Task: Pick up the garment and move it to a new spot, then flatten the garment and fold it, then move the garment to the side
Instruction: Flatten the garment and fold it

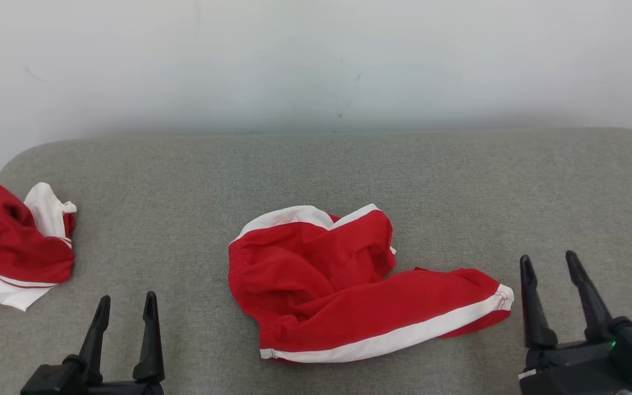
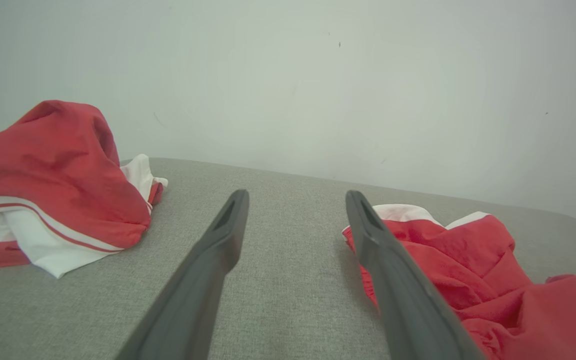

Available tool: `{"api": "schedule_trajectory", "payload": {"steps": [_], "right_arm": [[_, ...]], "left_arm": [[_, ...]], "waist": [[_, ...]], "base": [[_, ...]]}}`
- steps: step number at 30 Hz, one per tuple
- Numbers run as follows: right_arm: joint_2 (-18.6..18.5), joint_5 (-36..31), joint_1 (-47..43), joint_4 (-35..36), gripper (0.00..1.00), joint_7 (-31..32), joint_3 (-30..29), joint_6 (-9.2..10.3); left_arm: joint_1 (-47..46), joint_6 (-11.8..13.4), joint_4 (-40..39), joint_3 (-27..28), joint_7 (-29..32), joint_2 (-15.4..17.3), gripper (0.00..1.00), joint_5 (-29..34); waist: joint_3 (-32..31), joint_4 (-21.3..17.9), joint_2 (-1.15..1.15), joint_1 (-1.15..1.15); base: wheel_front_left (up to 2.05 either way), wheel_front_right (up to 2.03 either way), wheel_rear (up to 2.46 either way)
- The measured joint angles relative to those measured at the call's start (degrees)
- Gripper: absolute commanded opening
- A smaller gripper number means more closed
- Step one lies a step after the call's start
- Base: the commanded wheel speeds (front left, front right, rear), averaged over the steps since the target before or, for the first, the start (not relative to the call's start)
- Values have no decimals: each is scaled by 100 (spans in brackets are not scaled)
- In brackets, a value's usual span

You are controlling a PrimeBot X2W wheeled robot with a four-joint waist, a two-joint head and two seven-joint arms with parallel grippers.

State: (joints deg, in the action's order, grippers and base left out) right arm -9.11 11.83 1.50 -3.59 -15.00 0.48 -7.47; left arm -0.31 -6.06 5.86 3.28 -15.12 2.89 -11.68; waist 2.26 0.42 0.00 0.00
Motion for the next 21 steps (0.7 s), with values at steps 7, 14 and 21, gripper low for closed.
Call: {"api": "schedule_trajectory", "payload": {"steps": [7,14,21], "right_arm": [[200,-86,-275,35,100,0,41,0],[242,-127,-454,-70,100,-12,74,0],[254,-181,-459,-124,100,-13,138,0]], "left_arm": [[77,-2,-7,10,0,0,100,13],[193,-35,27,-2,0,0,100,107],[197,-56,47,-15,0,5,100,111]], "waist": [[-104,-32,0,0],[-202,-85,0,0],[-245,-102,0,0]], "base": [[0,0,0],[0,0,0],[0,0,0]]}}
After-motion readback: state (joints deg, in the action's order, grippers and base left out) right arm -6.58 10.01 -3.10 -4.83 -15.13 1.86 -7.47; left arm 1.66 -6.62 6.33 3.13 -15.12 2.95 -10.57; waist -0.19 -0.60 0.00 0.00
